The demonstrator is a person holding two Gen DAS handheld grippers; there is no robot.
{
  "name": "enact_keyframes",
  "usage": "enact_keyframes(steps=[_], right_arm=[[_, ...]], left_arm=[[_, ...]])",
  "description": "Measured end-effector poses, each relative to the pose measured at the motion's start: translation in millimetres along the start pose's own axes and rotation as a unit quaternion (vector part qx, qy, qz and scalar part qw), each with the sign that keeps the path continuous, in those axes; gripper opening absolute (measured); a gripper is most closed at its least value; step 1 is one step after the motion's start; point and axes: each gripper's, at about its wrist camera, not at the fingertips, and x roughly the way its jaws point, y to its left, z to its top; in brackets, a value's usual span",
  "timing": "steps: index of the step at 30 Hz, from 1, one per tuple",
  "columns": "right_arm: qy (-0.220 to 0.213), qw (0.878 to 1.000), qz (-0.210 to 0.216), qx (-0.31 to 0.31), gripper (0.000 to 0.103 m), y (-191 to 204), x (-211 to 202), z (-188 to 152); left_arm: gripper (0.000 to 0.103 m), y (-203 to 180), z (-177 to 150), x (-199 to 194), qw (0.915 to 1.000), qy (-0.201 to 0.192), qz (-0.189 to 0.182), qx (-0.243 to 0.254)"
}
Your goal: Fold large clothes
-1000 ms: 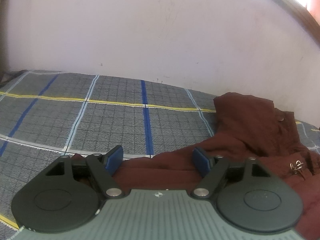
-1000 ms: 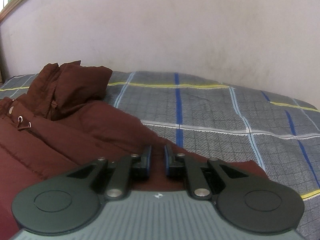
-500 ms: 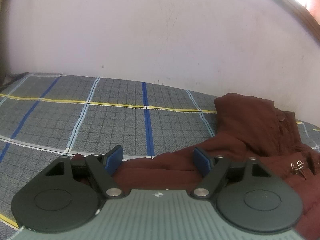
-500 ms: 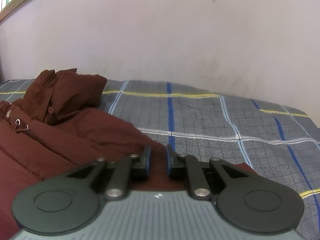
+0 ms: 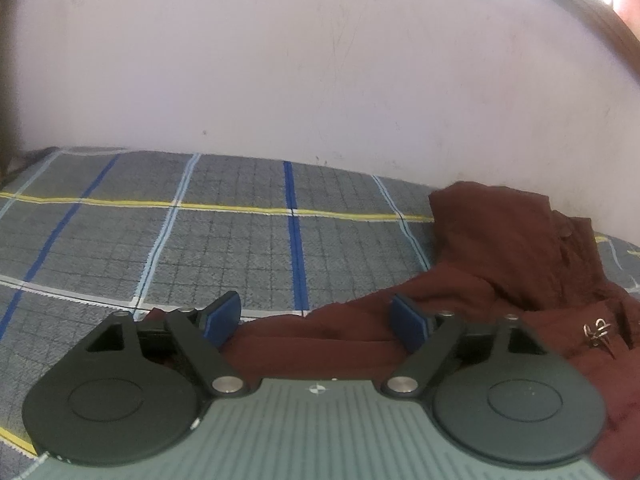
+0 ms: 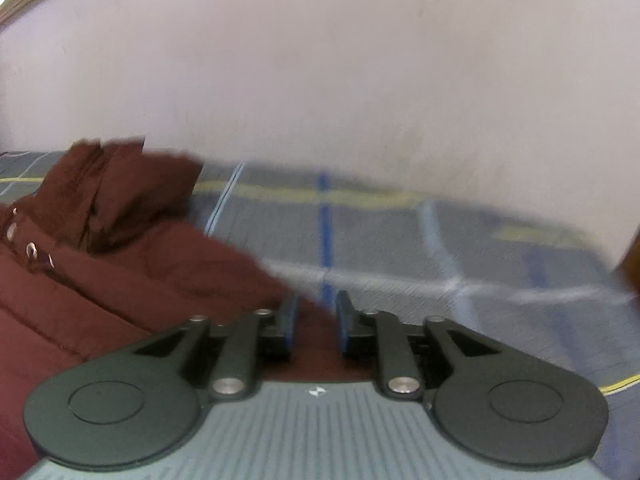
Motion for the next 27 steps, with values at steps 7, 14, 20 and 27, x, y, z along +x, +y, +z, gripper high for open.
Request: enact_keyframes(steps=[7, 14, 20, 27], right_arm=[[-0.159, 0.980, 0.115, 0.037, 0.092, 10.1, -136.1, -11.3], [-0.171, 0.969, 0.177, 0.029, 0.097, 26.0, -222.5, -75.1], [-0.142, 0.969, 0.188, 0.075, 0.097, 32.5, -234.3, -105.4], [-0.121, 0.970, 0.198, 0.076, 0.097, 53.1, -232.7, -107.8]], left_arm=[[0.101, 12.1, 13.9, -58.0, 0.9972, -0.015, -0.073, 0.002], [0.103, 72.8, 6.0, -126.7, 0.9924, -0.006, -0.123, 0.001], [0.100, 114.0, -38.3, -128.2, 0.9792, 0.079, -0.186, -0.017], [0.085, 121.9, -68.5, -102.8, 0.9380, 0.142, -0.314, -0.035]])
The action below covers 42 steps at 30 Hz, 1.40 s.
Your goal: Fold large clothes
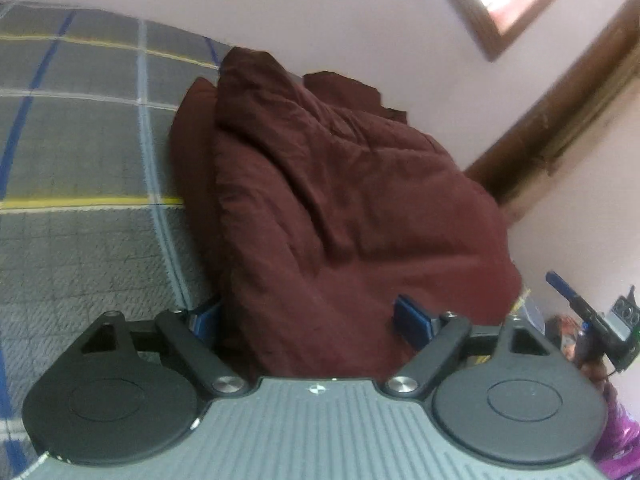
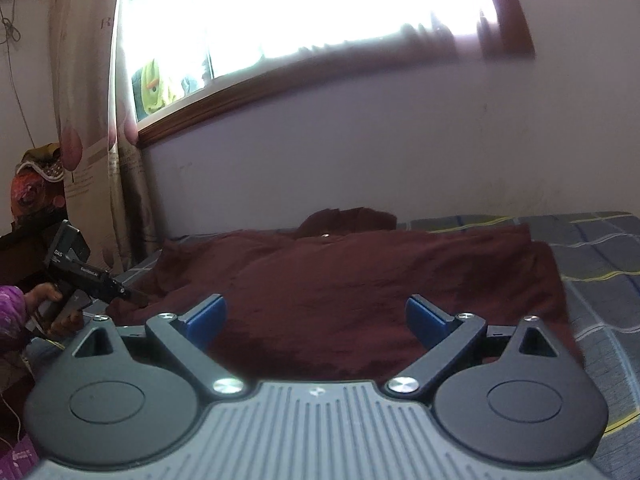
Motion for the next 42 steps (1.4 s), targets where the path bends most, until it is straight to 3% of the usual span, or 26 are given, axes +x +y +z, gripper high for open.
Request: enact_keyframes(steps=[2, 4, 5, 12, 14, 15, 16, 19, 22, 26, 28, 31, 33, 34, 37, 39, 42], right_arm=[[0.000, 1.000, 0.004, 0.004, 0.097, 5.8, 1.7, -0.4], [-0.001, 1.000, 0.013, 0.013, 0.097, 12.5, 4.5, -1.2], [-0.002, 1.000, 0.020, 0.016, 0.097, 16.2, 7.0, -0.8], [0.011, 0.998, 0.051, -0.040, 0.095, 48.1, 37.4, 10.5], [0.025, 0.996, 0.040, -0.079, 0.048, 57.0, 52.4, 17.9], [0.038, 0.994, 0.032, -0.096, 0.012, 60.5, 61.7, 22.3], [0.052, 0.993, 0.021, -0.108, 0.009, 62.9, 73.6, 27.4], [0.069, 0.989, 0.028, -0.126, 0.009, 65.0, 100.4, 38.5], [0.094, 0.985, 0.027, -0.141, 0.009, 62.2, 127.7, 48.0], [0.131, 0.976, 0.008, -0.172, 0.009, 55.6, 164.5, 53.0], [0.140, 0.974, 0.004, -0.180, 0.009, 50.9, 179.5, 55.7], [0.169, 0.970, -0.001, -0.175, 0.008, 38.9, 206.9, 51.2], [0.175, 0.974, 0.007, -0.145, 0.008, 29.1, 222.3, 40.7], [0.173, 0.974, 0.010, -0.143, 0.008, 27.4, 226.3, 36.9], [0.166, 0.981, 0.021, -0.101, 0.008, 18.6, 231.4, 31.6], [0.162, 0.983, 0.029, -0.081, 0.008, 12.3, 231.6, 30.0], [0.156, 0.986, 0.045, -0.027, 0.008, -4.5, 230.7, 29.6]], left_arm=[[0.081, 13.7, 2.5, 0.3, 0.9988, -0.008, -0.034, -0.034], [0.053, 32.9, 1.9, 1.0, 0.9950, -0.022, -0.053, -0.082], [0.044, 39.6, -0.5, 2.8, 0.9929, -0.027, -0.051, -0.104], [0.037, 24.0, -29.0, -5.1, 0.9810, -0.101, -0.037, -0.161], [0.037, 25.6, -30.5, -5.0, 0.9791, -0.111, -0.041, -0.165], [0.037, 25.6, -31.2, -5.4, 0.9789, -0.113, -0.042, -0.165], [0.037, 26.9, -31.1, -5.1, 0.9784, -0.110, -0.042, -0.170], [0.040, 30.9, -29.7, -7.2, 0.9775, -0.103, -0.051, -0.177], [0.058, 37.2, -29.3, -11.7, 0.9743, -0.095, -0.079, -0.188], [0.091, 33.5, -28.8, -12.1, 0.9711, -0.092, -0.120, -0.185], [0.096, 25.3, -27.0, -8.4, 0.9743, -0.089, -0.120, -0.169], [0.083, 13.4, -26.0, -2.6, 0.9792, -0.090, -0.090, -0.158], [0.046, 10.4, -33.3, 2.1, 0.9768, -0.099, -0.068, -0.177], [0.045, 11.2, -39.5, 0.7, 0.9714, -0.115, -0.067, -0.197], [0.035, 6.7, -56.9, -9.3, 0.9439, -0.172, -0.099, -0.263], [0.034, -20.8, -59.0, -20.3, 0.9409, -0.206, -0.085, -0.255], [0.034, -69.9, -53.1, -29.2, 0.9340, -0.248, -0.096, -0.239]])
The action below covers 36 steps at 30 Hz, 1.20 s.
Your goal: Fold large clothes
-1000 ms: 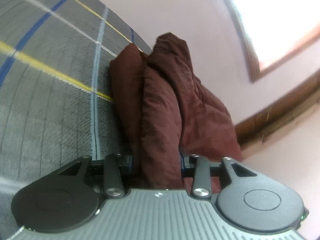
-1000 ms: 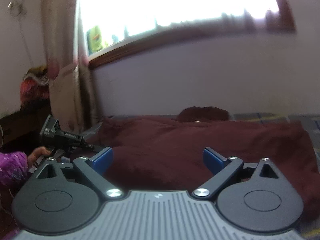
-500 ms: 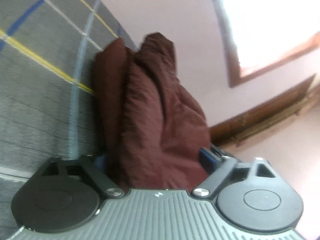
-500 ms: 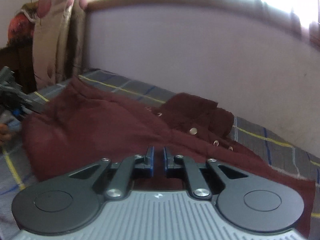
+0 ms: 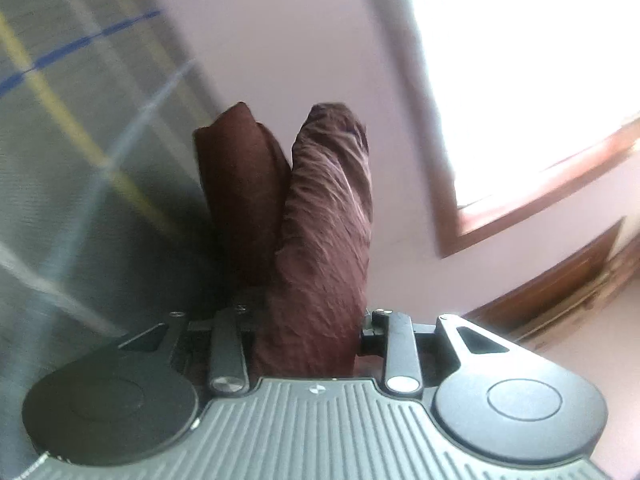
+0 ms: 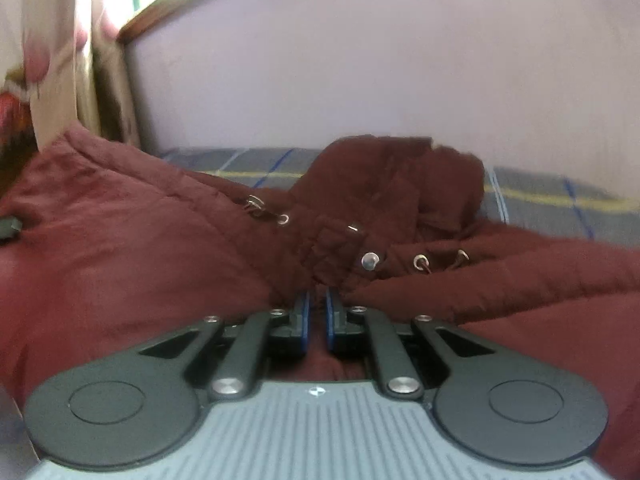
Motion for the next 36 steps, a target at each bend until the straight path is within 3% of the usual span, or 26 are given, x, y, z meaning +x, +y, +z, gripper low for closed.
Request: enact_keyframes(steps=[5, 8, 12, 15, 17, 22, 27, 29, 31, 34, 36], right_arm=[[-0.022, 0.996, 0.035, 0.083, 0.008, -25.3, -4.6, -5.6], [-0.029, 0.987, 0.062, 0.142, 0.008, -46.0, -9.3, -8.3], [-0.019, 0.966, 0.116, 0.229, 0.008, -80.4, -20.3, -11.1], [-0.042, 0.962, 0.122, 0.241, 0.010, -98.2, -62.3, -14.0], [-0.077, 0.964, 0.113, 0.228, 0.012, -111.6, -105.3, -23.7], [-0.137, 0.953, 0.068, 0.261, 0.016, -159.7, -185.5, -59.6], [-0.186, 0.942, 0.027, 0.276, 0.016, -190.3, -250.0, -75.6], [-0.193, 0.943, 0.016, 0.272, 0.018, -197.1, -268.1, -72.6], [-0.190, 0.945, 0.018, 0.265, 0.033, -198.7, -276.4, -65.1], [-0.173, 0.958, -0.032, 0.226, 0.034, -189.5, -278.6, -51.0], [-0.184, 0.961, -0.055, 0.199, 0.038, -183.6, -283.1, -36.2]], left_arm=[[0.034, -88.7, -33.3, 30.3, 0.9974, -0.011, -0.025, 0.066], [0.034, -133.7, -64.1, 64.3, 0.9899, 0.003, -0.040, 0.136], [0.034, -161.2, -99.2, 103.9, 0.9787, 0.023, -0.067, 0.192], [0.034, -171.6, -117.8, 117.4, 0.9699, 0.029, -0.073, 0.230], [0.034, -173.4, -125.0, 126.2, 0.9692, 0.036, -0.076, 0.232], [0.034, -182.1, -151.8, 173.6, 0.9642, 0.073, -0.076, 0.244], [0.034, -194.4, -204.1, 229.6, 0.9440, 0.112, -0.071, 0.302], [0.034, -196.4, -223.0, 247.2, 0.9352, 0.122, -0.065, 0.326], [0.034, -198.1, -241.6, 261.8, 0.9269, 0.126, -0.060, 0.349], [0.038, -200.1, -260.5, 274.2, 0.9169, 0.118, -0.048, 0.378], [0.045, -202.4, -267.5, 281.2, 0.9135, 0.121, -0.044, 0.386]])
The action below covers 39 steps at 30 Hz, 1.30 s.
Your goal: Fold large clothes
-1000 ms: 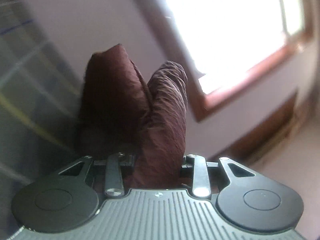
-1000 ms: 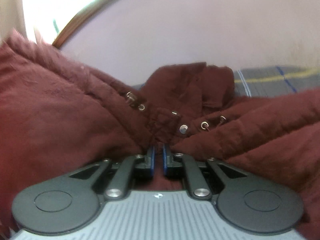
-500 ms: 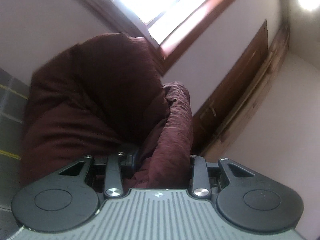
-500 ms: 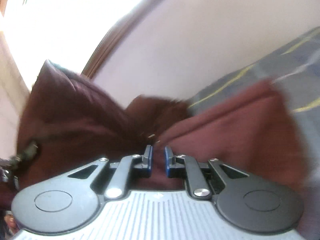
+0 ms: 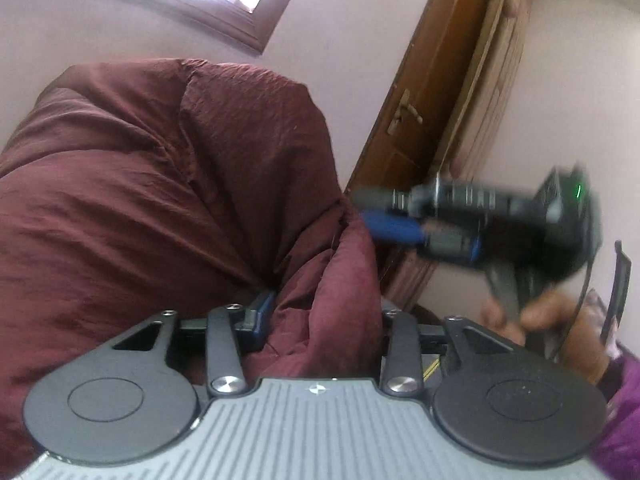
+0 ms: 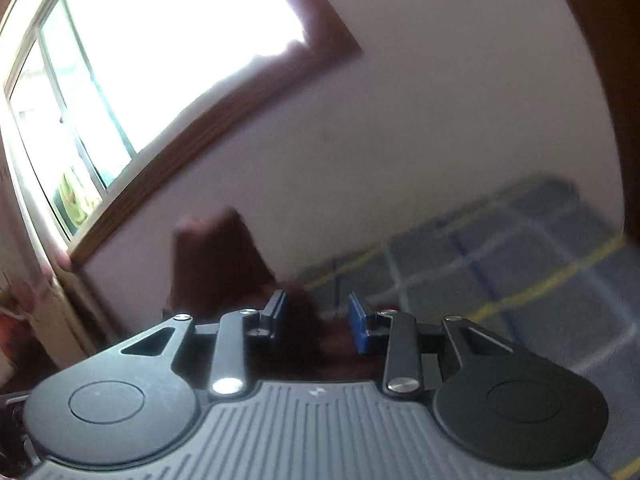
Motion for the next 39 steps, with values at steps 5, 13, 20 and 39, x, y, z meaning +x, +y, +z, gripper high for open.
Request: enact_keyframes(steps=[5, 13, 20, 39], right_arm=[[-0.029, 0.998, 0.046, -0.042, 0.050, 29.9, -3.4, 32.0], [0.145, 0.955, -0.043, -0.255, 0.023, 80.5, 80.8, 9.0], [0.177, 0.954, -0.070, -0.233, 0.018, 49.9, 67.5, -20.7], [0.151, 0.987, 0.060, -0.011, 0.031, 31.7, 64.2, -16.7]], left_arm=[[0.056, -14.9, 4.1, 22.1, 0.9996, 0.009, -0.004, 0.028], [0.073, -28.4, 5.5, 32.9, 0.9979, 0.001, -0.014, 0.063], [0.087, 6.6, 32.9, -25.9, 0.9957, -0.077, -0.008, -0.050], [0.057, -7.6, 31.1, 23.7, 0.9984, -0.006, -0.055, -0.008]])
